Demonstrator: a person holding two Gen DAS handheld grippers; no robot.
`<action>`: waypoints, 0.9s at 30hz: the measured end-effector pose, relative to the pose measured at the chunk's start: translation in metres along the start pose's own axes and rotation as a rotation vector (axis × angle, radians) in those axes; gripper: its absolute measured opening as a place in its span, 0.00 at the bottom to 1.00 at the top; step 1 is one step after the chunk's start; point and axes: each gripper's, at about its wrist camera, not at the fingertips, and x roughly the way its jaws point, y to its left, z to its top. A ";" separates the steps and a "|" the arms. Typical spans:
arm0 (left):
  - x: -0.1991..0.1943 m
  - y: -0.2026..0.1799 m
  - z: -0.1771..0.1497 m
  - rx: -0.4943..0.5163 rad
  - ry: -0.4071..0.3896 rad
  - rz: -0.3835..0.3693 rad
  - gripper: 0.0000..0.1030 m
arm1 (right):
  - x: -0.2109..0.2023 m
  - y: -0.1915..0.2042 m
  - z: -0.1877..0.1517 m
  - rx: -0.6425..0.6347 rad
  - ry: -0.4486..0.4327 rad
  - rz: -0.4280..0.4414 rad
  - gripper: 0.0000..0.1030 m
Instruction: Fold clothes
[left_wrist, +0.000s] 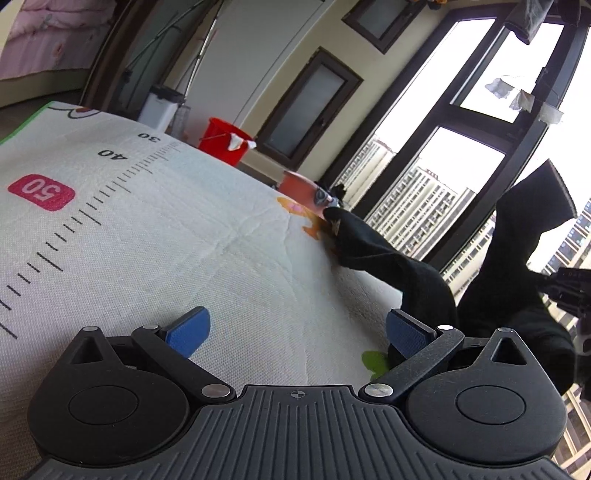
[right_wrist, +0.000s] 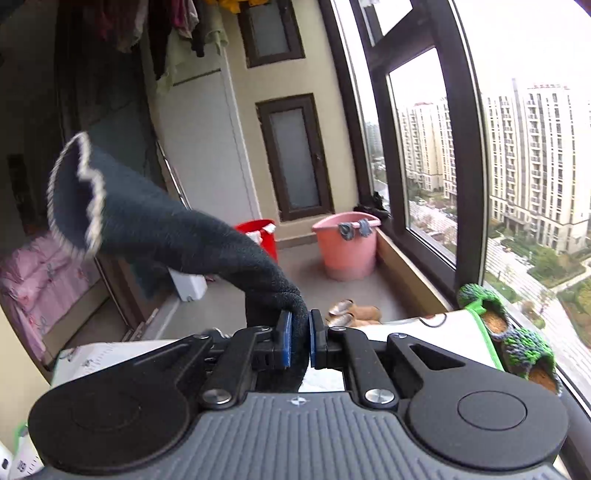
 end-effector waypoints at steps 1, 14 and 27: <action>-0.001 0.001 0.000 -0.007 -0.004 -0.005 1.00 | 0.005 -0.006 -0.019 0.007 0.033 -0.035 0.10; -0.002 0.002 0.000 -0.005 -0.002 -0.001 1.00 | 0.037 0.146 -0.089 -0.488 0.104 0.163 0.72; -0.012 0.013 0.007 -0.074 0.005 -0.075 1.00 | 0.067 0.194 -0.089 -0.363 0.292 0.477 0.12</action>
